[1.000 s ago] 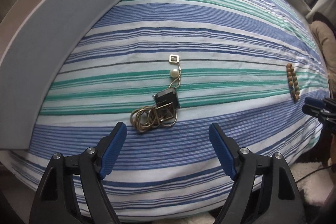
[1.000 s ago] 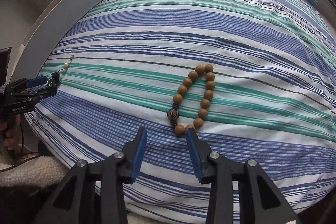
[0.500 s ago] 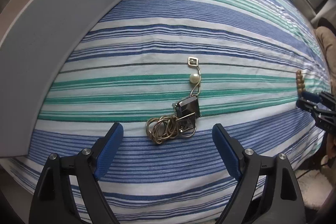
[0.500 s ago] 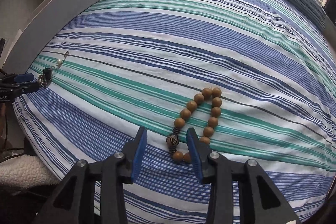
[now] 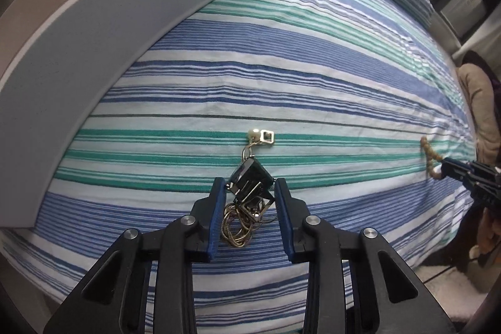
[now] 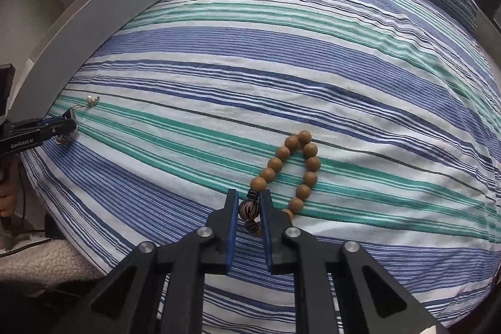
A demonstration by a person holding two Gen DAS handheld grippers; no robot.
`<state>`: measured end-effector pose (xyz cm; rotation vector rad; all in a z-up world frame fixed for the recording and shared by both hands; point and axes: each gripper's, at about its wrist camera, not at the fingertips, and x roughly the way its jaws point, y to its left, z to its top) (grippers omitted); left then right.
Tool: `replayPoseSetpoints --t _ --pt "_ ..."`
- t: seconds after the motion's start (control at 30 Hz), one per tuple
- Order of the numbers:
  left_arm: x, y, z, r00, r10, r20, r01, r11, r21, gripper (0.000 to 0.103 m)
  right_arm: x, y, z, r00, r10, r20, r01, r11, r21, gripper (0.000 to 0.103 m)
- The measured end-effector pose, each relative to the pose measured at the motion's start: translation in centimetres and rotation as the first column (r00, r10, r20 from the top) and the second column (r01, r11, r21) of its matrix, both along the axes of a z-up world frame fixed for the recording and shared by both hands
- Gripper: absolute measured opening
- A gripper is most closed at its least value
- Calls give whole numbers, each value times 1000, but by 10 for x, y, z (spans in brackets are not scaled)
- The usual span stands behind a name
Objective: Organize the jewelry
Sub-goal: 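Carry the bracelet and keychain into the white box and open both tools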
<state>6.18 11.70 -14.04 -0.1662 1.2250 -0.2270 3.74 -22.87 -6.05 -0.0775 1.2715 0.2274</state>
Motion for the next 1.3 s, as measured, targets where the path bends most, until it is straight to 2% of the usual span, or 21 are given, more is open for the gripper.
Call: replayPoseSetpoints --t 0.17,0.37,0.47,0.57,0.67,0.77,0.9,1.03,1.13,1.3 --pt "-7 13 41 998 15 61 -11 998 -63 31 1 12 43 998 38 48 -42 996 76 14" --pt "-8 78 103 985 126 115 -115 989 -95 31 19 60 97 976 174 129 -191 972 134 14" --pt "-6 124 135 971 195 139 -184 979 -88 31 37 99 119 950 260 170 -285 947 146 14" --pt "5 160 158 957 246 155 -242 969 -48 31 61 146 142 914 342 219 -376 916 141 14" --pt "20 193 170 947 286 148 -286 958 -17 31 89 199 162 871 409 274 -454 881 130 14" --pt "47 220 168 939 317 132 -321 947 8 31 124 254 174 843 455 286 -506 851 139 14" --pt "90 260 149 915 394 90 -395 919 -8 31 173 331 174 821 500 274 -549 823 146 14" --pt "130 278 127 899 431 74 -432 902 0 31 221 403 143 803 543 244 -578 809 102 14" --pt "162 285 107 897 439 43 -440 898 3 31 257 442 110 817 545 187 -567 818 93 14" --pt "202 286 79 890 457 19 -457 889 29 31 302 480 67 831 532 160 -545 837 51 14"
